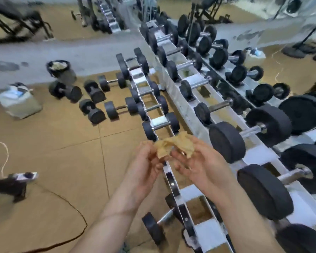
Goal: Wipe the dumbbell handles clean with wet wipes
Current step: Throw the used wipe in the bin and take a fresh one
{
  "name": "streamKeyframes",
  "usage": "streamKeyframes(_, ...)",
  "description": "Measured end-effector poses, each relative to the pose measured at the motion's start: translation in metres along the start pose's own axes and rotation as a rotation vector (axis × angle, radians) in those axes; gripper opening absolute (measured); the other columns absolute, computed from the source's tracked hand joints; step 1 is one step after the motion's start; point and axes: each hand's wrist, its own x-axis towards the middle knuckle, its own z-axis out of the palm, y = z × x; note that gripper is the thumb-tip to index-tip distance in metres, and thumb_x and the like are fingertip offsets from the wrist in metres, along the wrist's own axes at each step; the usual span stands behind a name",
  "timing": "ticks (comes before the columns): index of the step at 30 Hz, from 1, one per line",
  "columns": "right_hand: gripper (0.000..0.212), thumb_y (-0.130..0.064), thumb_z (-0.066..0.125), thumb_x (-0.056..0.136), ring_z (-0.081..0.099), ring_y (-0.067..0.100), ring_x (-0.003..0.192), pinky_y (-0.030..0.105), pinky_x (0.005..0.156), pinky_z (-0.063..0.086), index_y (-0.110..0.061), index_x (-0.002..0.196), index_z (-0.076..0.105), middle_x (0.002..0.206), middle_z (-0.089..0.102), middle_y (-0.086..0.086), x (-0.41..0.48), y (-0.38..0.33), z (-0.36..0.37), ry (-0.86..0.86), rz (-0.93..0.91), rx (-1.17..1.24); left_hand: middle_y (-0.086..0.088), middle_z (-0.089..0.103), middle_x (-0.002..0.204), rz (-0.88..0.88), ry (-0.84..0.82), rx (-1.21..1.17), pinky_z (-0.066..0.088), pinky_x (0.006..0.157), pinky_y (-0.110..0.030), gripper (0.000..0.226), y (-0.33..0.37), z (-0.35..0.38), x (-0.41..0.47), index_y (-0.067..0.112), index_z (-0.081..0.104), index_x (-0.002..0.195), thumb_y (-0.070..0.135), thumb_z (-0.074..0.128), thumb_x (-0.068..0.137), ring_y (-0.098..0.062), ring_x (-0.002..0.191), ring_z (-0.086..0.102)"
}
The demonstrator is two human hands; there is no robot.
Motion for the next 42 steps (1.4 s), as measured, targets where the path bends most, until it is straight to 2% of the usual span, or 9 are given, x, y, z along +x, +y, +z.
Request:
streamKeyframes(3,0.038,-0.013,0.057,0.091,0.066,0.028,0.090,0.041,0.073,0.050,-0.030,0.125,0.052,0.105,0.070,0.012,0.050,0.026,0.048,-0.004,0.024,0.009,-0.002,0.062,0.065,0.112,0.099,0.114,0.031,0.039,-0.016,0.020,0.038,-0.053,0.026,0.015,0.054,0.084,-0.001,0.043,0.092,-0.011,0.053,0.051)
streamKeyframes(9,0.016,-0.004,0.065,0.085,0.066,0.029,0.092,0.032,0.071,0.054,-0.016,0.093,0.073,0.101,0.071,0.015,0.162,0.087,0.179,0.045,-0.038,-0.330,-0.006,0.073,0.090,0.142,0.037,0.368,0.047,0.067,-0.024,0.013,0.151,-0.175,0.085,0.014,0.070,0.100,0.012,0.059,0.093,-0.015,0.081,0.066)
streamKeyframes(13,0.021,0.002,0.069,0.081,0.067,0.019,0.085,0.026,0.070,0.052,-0.017,0.087,0.068,0.088,0.072,0.005,0.223,0.112,0.276,0.050,-0.163,-0.555,-0.005,0.075,0.096,0.143,-0.002,0.465,0.049,0.081,-0.030,0.024,0.239,-0.249,0.104,0.019,0.069,0.108,0.003,0.058,0.093,-0.017,0.096,0.070)
streamKeyframes(20,0.017,-0.018,0.067,0.087,0.060,0.002,0.081,0.017,0.065,0.050,-0.034,0.086,0.062,0.089,0.063,-0.011,0.309,0.137,0.398,-0.045,-0.414,-1.208,0.010,0.070,0.084,0.304,0.305,0.610,0.052,0.079,-0.031,0.010,0.332,-0.328,0.161,0.031,0.074,0.077,0.022,0.076,0.081,-0.013,0.091,0.065)
streamKeyframes(25,0.019,-0.004,0.057,0.093,0.070,0.017,0.092,0.033,0.084,0.058,-0.008,0.099,0.074,0.096,0.074,0.010,0.398,0.136,0.455,-0.185,-0.024,-0.661,0.018,0.055,0.080,0.707,0.399,1.159,0.043,0.065,-0.015,0.022,0.385,-0.358,0.230,0.035,0.062,0.076,0.019,0.078,0.080,0.000,0.075,0.053)
streamKeyframes(28,0.020,-0.003,0.055,0.093,0.069,0.024,0.096,0.030,0.082,0.057,0.004,0.107,0.068,0.103,0.071,0.018,0.467,0.131,0.482,-0.295,0.153,-0.412,0.015,0.056,0.081,0.847,0.434,1.294,0.049,0.064,-0.025,0.016,0.420,-0.387,0.289,0.024,0.070,0.089,0.014,0.074,0.079,-0.002,0.071,0.052)
streamKeyframes(31,0.023,0.004,0.057,0.089,0.069,0.029,0.098,0.031,0.082,0.057,0.002,0.110,0.068,0.105,0.071,0.020,0.551,0.123,0.511,-0.289,0.173,-0.416,0.018,0.058,0.084,0.752,0.417,1.102,0.045,0.069,-0.012,0.026,0.464,-0.402,0.350,0.027,0.072,0.097,0.010,0.073,0.078,0.002,0.077,0.056)
streamKeyframes(35,0.022,0.004,0.059,0.088,0.069,0.020,0.082,0.023,0.066,0.058,-0.002,0.106,0.070,0.099,0.073,0.015,0.654,0.099,0.552,-0.267,0.255,-0.347,0.007,0.066,0.095,0.522,0.414,0.670,0.051,0.071,-0.017,0.044,0.530,-0.416,0.419,0.036,0.066,0.112,0.012,0.079,0.078,-0.004,0.079,0.063)
streamKeyframes(42,0.018,-0.010,0.061,0.092,0.060,0.014,0.074,0.022,0.062,0.052,-0.002,0.104,0.071,0.092,0.069,0.014,0.804,0.099,0.632,-0.278,0.398,-0.455,-0.007,0.071,0.073,0.396,0.506,0.393,0.053,0.066,-0.031,0.016,0.634,-0.460,0.546,0.021,0.076,0.083,0.005,0.074,0.082,-0.016,0.063,0.063)
